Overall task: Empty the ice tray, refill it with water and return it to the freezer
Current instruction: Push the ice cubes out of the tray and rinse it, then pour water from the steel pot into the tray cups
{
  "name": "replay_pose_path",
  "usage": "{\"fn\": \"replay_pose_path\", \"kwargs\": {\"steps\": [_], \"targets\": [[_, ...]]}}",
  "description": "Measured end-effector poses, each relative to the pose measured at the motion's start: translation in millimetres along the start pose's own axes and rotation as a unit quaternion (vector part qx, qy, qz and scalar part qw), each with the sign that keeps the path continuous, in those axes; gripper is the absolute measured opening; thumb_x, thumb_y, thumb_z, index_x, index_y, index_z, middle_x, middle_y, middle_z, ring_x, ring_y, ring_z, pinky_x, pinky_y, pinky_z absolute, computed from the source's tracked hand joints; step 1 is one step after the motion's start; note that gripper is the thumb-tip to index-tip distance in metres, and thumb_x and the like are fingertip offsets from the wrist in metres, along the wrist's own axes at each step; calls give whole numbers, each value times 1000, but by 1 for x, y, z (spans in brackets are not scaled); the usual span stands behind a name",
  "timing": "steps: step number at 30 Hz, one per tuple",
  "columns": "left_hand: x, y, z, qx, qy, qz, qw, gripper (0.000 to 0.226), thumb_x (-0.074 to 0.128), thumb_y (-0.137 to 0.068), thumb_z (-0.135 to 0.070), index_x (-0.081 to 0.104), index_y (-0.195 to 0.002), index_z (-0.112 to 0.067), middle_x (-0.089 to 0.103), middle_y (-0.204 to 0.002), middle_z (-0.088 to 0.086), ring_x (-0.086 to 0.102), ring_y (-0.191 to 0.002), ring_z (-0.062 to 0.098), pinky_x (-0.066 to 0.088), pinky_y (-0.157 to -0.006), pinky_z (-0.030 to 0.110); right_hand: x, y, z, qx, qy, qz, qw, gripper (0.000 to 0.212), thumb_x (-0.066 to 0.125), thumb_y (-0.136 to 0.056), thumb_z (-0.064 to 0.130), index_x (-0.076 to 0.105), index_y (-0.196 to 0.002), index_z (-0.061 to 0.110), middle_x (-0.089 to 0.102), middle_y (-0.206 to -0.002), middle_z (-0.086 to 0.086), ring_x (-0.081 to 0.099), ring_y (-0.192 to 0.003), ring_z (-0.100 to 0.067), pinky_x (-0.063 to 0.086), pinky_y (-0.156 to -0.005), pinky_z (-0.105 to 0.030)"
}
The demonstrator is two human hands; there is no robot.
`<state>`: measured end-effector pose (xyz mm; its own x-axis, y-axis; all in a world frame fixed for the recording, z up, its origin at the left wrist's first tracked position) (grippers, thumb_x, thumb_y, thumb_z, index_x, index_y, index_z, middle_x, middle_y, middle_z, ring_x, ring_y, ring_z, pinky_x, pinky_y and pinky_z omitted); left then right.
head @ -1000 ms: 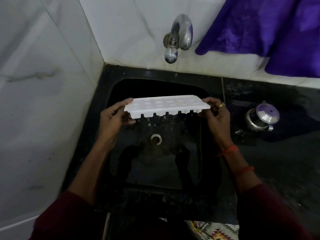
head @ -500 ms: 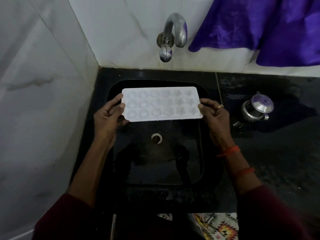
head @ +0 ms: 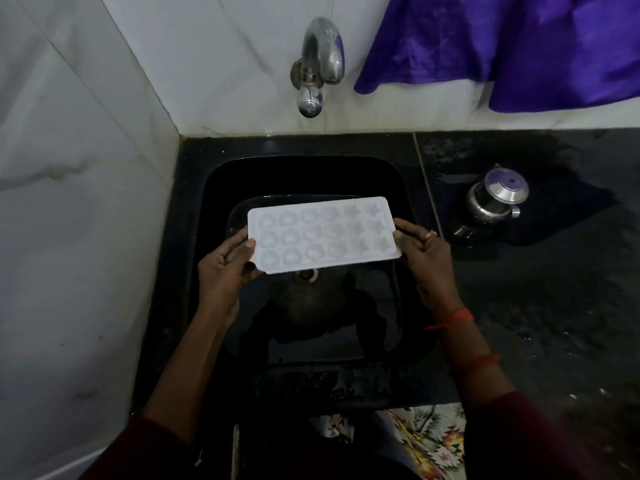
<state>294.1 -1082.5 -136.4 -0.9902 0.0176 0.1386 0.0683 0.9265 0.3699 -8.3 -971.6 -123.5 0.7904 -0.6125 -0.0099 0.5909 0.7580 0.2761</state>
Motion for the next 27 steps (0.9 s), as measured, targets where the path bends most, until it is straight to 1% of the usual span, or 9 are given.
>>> {"fn": "replay_pose_path", "kwargs": {"steps": [2, 4, 6, 8, 10, 13, 17, 23, 27], "targets": [[9, 4, 12, -37, 2, 4, 999, 30, 68, -96, -12, 66, -126, -8, 77, -93, 4, 67, -69, 11, 60, -62, 26, -14, 4, -4, 15, 7, -15, 1000, 26, 66, -95, 11, 69, -121, 7, 77, -104, -12, 73, -102, -26, 56, -97, -47], [22, 8, 23, -65, 0, 15, 998, 23, 68, -95, -12, 69, -118, -12, 76, -103, 9, 70, -85, 23, 62, -65, 29, -33, 8, -6, 19, 13, -31, 999, 25, 66, -95, 11, 70, -119, 8, 77, -103, -12, 73, -102, -26, 56, -96, -45], [37, 14, 33, -76, -12, 28, 997, 18, 70, -94, -12, 71, -111, -18, 76, -109, 10, 72, -96, 26, 63, -67, 29, -53, 11, -6, 14, 19, -45, 999, 24, 66, -95, 10, 71, -118, 8, 77, -103, -13, 73, -101, -27, 57, -92, -41], [58, 19, 42, -80, -40, 45, 995, 18, 72, -92, -11, 73, -108, -19, 77, -105, 7, 75, -92, 20, 61, -64, 26, -80, 12, -4, 2, 31, -70, 997, 23, 66, -94, 8, 72, -117, 6, 77, -100, -12, 73, -94, -20, 58, -85, -32], [81, 25, 50, -89, -57, 65, 992, 19, 73, -90, -8, 75, -106, -18, 78, -96, 5, 75, -77, 11, 59, -60, 24, -107, 10, -3, -4, 54, -94, 994, 22, 66, -94, 6, 73, -115, 6, 78, -100, -9, 72, -88, -13, 58, -79, -25], [124, 34, 60, -101, -64, 109, 987, 18, 73, -90, -4, 75, -103, -17, 78, -82, 1, 74, -67, 8, 59, -58, 23, -154, 4, -6, 7, 83, -131, 988, 20, 67, -93, 7, 75, -111, 8, 76, -105, -11, 72, -98, -23, 58, -91, -38], [181, 42, 70, -108, -81, 159, 978, 17, 72, -90, -4, 74, -100, -17, 78, -78, -2, 75, -70, 10, 59, -61, 23, -212, -10, -12, 35, 117, -171, 978, 19, 68, -91, 11, 76, -108, 12, 77, -103, -8, 72, -103, -28, 55, -99, -48], [255, 52, 86, -121, -107, 191, 968, 22, 72, -89, 2, 72, -108, -9, 77, -93, 11, 76, -77, 15, 60, -64, 24, -282, -36, -18, 49, 138, -214, 966, 19, 68, -90, 13, 77, -107, 12, 76, -103, -7, 73, -99, -25, 57, -96, -49], [293, 54, 100, -132, -120, 191, 965, 23, 72, -88, 5, 72, -106, -9, 76, -96, 13, 76, -79, 15, 61, -64, 24, -316, -51, -21, 67, 160, -218, 960, 20, 67, -91, 15, 76, -108, 14, 76, -103, -6, 72, -100, -24, 57, -96, -48]]}}
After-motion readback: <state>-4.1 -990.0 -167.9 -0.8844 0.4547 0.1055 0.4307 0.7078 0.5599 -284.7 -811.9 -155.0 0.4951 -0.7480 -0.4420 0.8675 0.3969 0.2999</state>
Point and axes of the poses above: each hand's wrist, its own y-axis away from the middle knuckle, its own x-axis out of the palm, z = x × y, the point moved 3 cm from there along -y, towards the middle knuckle
